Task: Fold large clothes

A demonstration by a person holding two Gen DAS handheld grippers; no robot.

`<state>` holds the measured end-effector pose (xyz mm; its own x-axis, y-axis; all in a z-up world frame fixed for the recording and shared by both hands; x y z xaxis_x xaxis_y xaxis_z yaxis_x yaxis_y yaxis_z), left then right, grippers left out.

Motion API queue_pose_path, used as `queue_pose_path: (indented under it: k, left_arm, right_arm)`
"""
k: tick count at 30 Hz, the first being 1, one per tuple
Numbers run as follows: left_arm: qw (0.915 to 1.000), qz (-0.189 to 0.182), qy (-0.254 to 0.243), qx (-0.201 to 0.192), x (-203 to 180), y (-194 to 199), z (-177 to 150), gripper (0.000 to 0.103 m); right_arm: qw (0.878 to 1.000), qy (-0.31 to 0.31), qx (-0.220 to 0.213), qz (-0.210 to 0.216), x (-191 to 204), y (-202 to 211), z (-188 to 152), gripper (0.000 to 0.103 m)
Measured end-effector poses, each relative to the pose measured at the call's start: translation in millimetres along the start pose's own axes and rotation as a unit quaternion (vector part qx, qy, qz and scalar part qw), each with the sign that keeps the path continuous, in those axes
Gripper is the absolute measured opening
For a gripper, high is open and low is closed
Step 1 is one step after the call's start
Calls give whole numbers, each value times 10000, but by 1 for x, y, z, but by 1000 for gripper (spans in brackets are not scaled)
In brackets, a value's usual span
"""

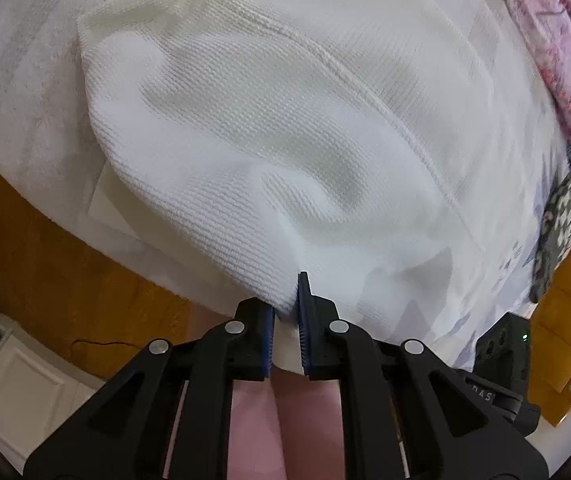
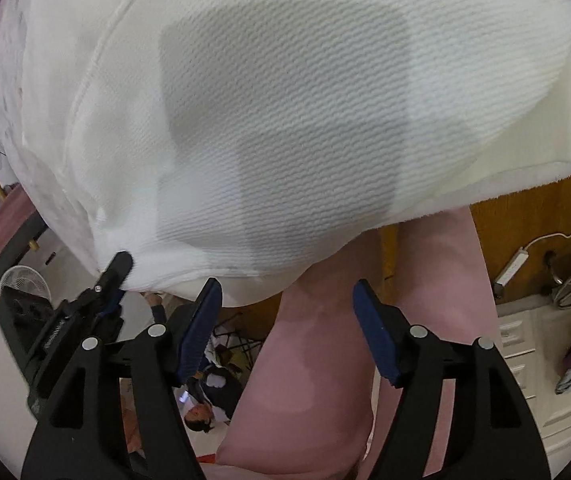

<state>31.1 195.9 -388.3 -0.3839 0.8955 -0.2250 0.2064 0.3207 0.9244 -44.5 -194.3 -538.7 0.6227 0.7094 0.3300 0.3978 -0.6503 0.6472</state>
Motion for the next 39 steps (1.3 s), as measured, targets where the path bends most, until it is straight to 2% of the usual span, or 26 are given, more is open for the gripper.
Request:
queue_pose_path:
  k: [2,4,6,8,10,13,14,16,17,18,19,21,24,25,26,28,29,31,33,34,36,39]
  left_arm:
    - [9998,-119,146,53,-3,3,3,10]
    - [9997,-207,89,11,-9,4,2,10]
    - [9995,-266,-98,-134,-12,9,2,10]
    - [9986,-175,-407,-282,-13,22,1,9]
    - [9975,-68,-606,-359,-22,26,-1,8]
    - [9943,-19,-898,-575,-35,40,0,7]
    - [9931,0,-994,-631,-41,44,-1,7]
    - [9884,32,-1286,-813,-58,55,-1,6]
    - [9860,27,-1408,-890,-67,59,-1,6]
    - [9840,57,-1500,-963,-74,63,-1,6]
    - [9819,86,-1582,-1041,-80,66,-1,6]
    - [9767,95,-1771,-1208,-88,73,-1,6]
    - [9728,71,-1874,-1362,-91,74,0,6]
    - [9710,110,-1921,-1415,-91,73,1,6]
    - [9682,256,-2002,-1476,-89,68,1,6]
    - [9639,601,-2137,-1469,-83,50,1,7]
    - [9646,719,-2186,-1291,-75,31,1,7]
    - [9736,724,-2024,-775,-54,-6,-1,7]
    - [9737,1108,-1943,-431,-37,-42,-8,7]
    - [9723,1171,-1983,-398,-33,-49,-11,7]
    - [9741,1168,-1872,-494,-28,-47,-14,8]
    - [9833,1006,-1457,-423,-22,-39,-9,13]
  right_arm:
    - [10000,-52,-7,82,5,-3,-4,65]
    - [9995,-165,13,278,8,-2,-2,66]
    - [9982,-385,82,449,5,-3,3,75]
    - [9958,-617,100,675,4,-6,9,75]
    - [9883,-886,52,1237,8,-5,18,77]
    - [9833,-1113,-172,1429,17,-5,32,76]
    - [9796,-1198,-315,1583,19,-4,37,70]
    - [9687,-1299,-502,2054,23,0,45,43]
    - [9603,-1318,-605,2384,27,5,48,25]
    - [9535,-1277,-740,2627,31,12,50,18]
    - [9466,-1132,-932,2872,37,22,51,15]
    - [9281,-417,-1508,3379,56,58,48,11]
    - [9122,684,-1884,3573,75,89,36,10]
    - [9103,1035,-1955,3498,74,91,29,10]
    - [9154,1219,-1988,3281,72,89,26,10]
    - [9417,1537,-1911,2301,58,65,21,10]
    - [9617,1523,-1704,1514,42,38,23,10]
    - [9831,1079,-1177,898,11,-7,31,13]
    - [9867,559,-1155,1000,-8,-19,38,28]
    - [9883,459,-1117,935,-9,-20,41,31]
    - [9926,504,-902,635,-2,-16,41,45]
    - [9940,657,-762,434,7,-3,36,48]
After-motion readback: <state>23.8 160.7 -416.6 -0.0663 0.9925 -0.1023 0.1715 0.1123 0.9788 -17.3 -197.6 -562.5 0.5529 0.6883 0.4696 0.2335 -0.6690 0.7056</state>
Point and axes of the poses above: each gripper's, at about its wrist camera, not at the fingertips, and y roughly against the way its jaws point, x to its left, z to its top, the point moved 1 cm from there along -y, roughly the way its jaws point, and after that the axes turned 4 degrees about -y, right-handed, at the moved point
